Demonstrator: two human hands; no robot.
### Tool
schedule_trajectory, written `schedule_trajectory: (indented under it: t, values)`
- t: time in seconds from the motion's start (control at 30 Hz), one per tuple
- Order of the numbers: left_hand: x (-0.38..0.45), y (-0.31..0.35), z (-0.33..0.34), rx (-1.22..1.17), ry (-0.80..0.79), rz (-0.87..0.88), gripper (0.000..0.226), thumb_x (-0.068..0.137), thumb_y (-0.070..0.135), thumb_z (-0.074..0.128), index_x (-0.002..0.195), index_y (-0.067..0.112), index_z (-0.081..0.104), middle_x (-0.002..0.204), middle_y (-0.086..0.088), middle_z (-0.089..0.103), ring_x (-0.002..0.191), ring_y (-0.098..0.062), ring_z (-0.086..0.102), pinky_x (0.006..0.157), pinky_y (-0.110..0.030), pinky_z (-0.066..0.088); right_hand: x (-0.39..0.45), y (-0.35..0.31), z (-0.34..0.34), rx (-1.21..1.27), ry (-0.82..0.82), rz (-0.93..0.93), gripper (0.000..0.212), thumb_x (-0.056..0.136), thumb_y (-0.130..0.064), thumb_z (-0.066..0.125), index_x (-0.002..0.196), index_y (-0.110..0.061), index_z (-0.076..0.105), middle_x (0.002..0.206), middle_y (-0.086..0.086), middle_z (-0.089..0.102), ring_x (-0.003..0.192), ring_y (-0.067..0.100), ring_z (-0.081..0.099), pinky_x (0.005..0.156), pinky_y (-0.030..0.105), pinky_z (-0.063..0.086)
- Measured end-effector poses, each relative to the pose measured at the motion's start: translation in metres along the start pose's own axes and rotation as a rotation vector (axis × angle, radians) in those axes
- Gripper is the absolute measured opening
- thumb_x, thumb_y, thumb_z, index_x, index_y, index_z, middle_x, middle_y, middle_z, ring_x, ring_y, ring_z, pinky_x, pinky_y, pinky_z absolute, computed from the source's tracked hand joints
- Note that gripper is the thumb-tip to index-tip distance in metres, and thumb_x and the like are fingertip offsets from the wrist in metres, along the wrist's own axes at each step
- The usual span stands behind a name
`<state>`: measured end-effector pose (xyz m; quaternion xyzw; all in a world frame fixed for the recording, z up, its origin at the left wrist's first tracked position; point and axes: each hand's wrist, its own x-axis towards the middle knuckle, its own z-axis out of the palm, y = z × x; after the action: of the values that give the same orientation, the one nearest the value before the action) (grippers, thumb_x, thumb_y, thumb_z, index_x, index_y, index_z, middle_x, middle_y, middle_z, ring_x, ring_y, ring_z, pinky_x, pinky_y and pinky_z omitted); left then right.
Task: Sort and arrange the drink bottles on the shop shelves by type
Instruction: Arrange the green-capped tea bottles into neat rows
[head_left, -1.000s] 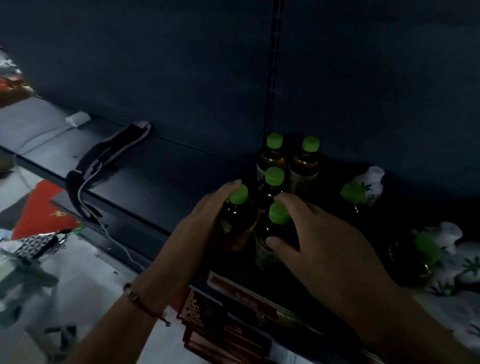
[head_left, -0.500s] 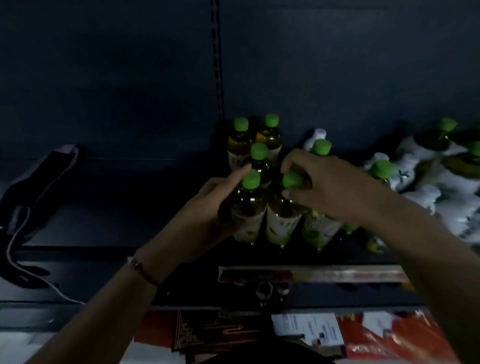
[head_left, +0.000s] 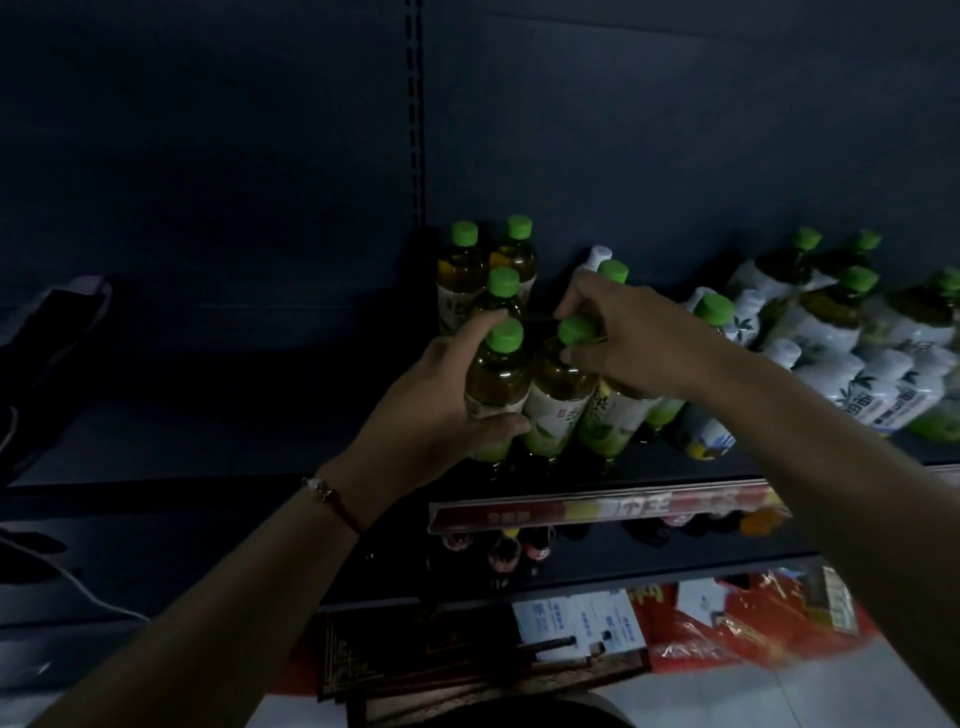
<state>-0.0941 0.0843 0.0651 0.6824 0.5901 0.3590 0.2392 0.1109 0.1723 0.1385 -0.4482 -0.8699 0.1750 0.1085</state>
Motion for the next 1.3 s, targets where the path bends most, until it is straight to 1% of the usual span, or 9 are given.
schedule_trajectory:
  t: [0.2, 0.27, 0.33, 0.43, 0.53, 0.73, 0.9, 1.1, 1.3]
  values:
    - [0.009, 0.001, -0.012, -0.016, -0.103, -0.018, 0.082, 0.080, 0.041, 0.078, 0.136, 0.060, 0.022, 0.135, 0.024, 0.050, 0.118, 0.000, 0.054, 0.100, -0.038, 0.049, -0.004, 0.006, 0.005, 0.044, 0.021, -0.046, 0.030, 0.088, -0.026, 0.070, 0.108, -0.028, 0.049, 0.083, -0.006, 0.063, 0.058, -0.001, 0.054, 0.049, 0.012, 0.038]
    - [0.009, -0.001, -0.019, -0.121, -0.200, -0.038, 0.082, 0.082, 0.028, 0.079, 0.132, 0.065, 0.025, 0.128, 0.034, 0.052, 0.117, 0.006, 0.056, 0.101, -0.036, 0.050, -0.004, 0.008, 0.006, 0.051, 0.031, -0.067, 0.029, 0.088, -0.026, 0.069, 0.108, -0.029, 0.049, 0.078, -0.006, 0.062, 0.054, 0.000, 0.053, 0.048, 0.015, 0.036]
    - [0.011, -0.003, -0.023, -0.196, -0.272, -0.042, 0.083, 0.084, 0.016, 0.077, 0.136, 0.059, 0.030, 0.131, 0.029, 0.053, 0.121, 0.005, 0.055, 0.102, -0.033, 0.050, -0.004, 0.010, 0.006, 0.051, 0.046, -0.075, 0.030, 0.089, -0.027, 0.068, 0.111, -0.028, 0.050, 0.077, -0.007, 0.061, 0.056, 0.002, 0.053, 0.051, 0.023, 0.038]
    - [0.012, -0.002, -0.023, -0.250, -0.284, -0.045, 0.082, 0.085, 0.007, 0.075, 0.141, 0.051, 0.032, 0.140, 0.017, 0.050, 0.127, 0.001, 0.052, 0.104, -0.031, 0.048, -0.005, 0.010, 0.007, 0.081, 0.045, -0.087, 0.032, 0.088, -0.027, 0.068, 0.115, -0.027, 0.050, 0.087, -0.005, 0.063, 0.069, 0.007, 0.059, 0.060, 0.030, 0.049]
    - [0.009, 0.001, -0.015, -0.222, -0.191, -0.061, 0.082, 0.082, 0.018, 0.079, 0.139, 0.056, 0.034, 0.143, 0.010, 0.038, 0.131, -0.005, 0.046, 0.107, -0.036, 0.046, -0.005, 0.009, 0.004, 0.088, 0.005, -0.102, 0.031, 0.089, -0.031, 0.068, 0.115, -0.026, 0.052, 0.089, -0.012, 0.056, 0.074, 0.004, 0.056, 0.060, 0.023, 0.043]
    - [-0.002, 0.006, 0.005, -0.108, 0.036, -0.085, 0.079, 0.081, 0.032, 0.077, 0.135, 0.067, 0.031, 0.137, 0.026, 0.041, 0.121, -0.002, 0.052, 0.099, -0.038, 0.050, 0.031, -0.009, -0.025, 0.120, 0.083, -0.136, 0.037, 0.092, -0.037, 0.064, 0.127, -0.027, 0.059, 0.111, -0.011, 0.058, 0.097, 0.004, 0.055, 0.072, 0.014, 0.040]
    - [-0.006, 0.000, -0.011, -0.053, -0.043, -0.105, 0.083, 0.083, 0.028, 0.077, 0.136, 0.069, 0.028, 0.138, 0.025, 0.050, 0.125, 0.001, 0.050, 0.103, -0.035, 0.046, 0.084, -0.018, -0.019, -0.159, -0.268, -0.144, 0.063, 0.091, -0.039, 0.064, 0.148, -0.032, 0.038, 0.150, 0.001, 0.041, 0.131, 0.019, 0.043, 0.096, 0.027, 0.038]
    - [-0.009, -0.007, -0.013, -0.036, -0.024, -0.041, 0.088, 0.083, 0.025, 0.077, 0.142, 0.063, 0.026, 0.138, 0.021, 0.052, 0.124, 0.003, 0.051, 0.101, -0.033, 0.050, 0.105, -0.025, -0.012, -0.163, -0.216, -0.162, 0.045, 0.086, -0.037, 0.071, 0.127, -0.022, 0.062, 0.100, -0.004, 0.065, 0.096, 0.013, 0.057, 0.084, 0.029, 0.048]
    - [-0.013, -0.015, -0.006, 0.028, 0.042, 0.043, 0.091, 0.082, 0.030, 0.078, 0.149, 0.054, 0.022, 0.137, 0.018, 0.054, 0.114, 0.003, 0.059, 0.092, -0.030, 0.056, 0.101, -0.024, -0.006, -0.121, -0.195, -0.206, 0.039, 0.083, -0.048, 0.071, 0.110, -0.020, 0.071, 0.104, -0.004, 0.070, 0.094, 0.010, 0.064, 0.083, 0.032, 0.054]
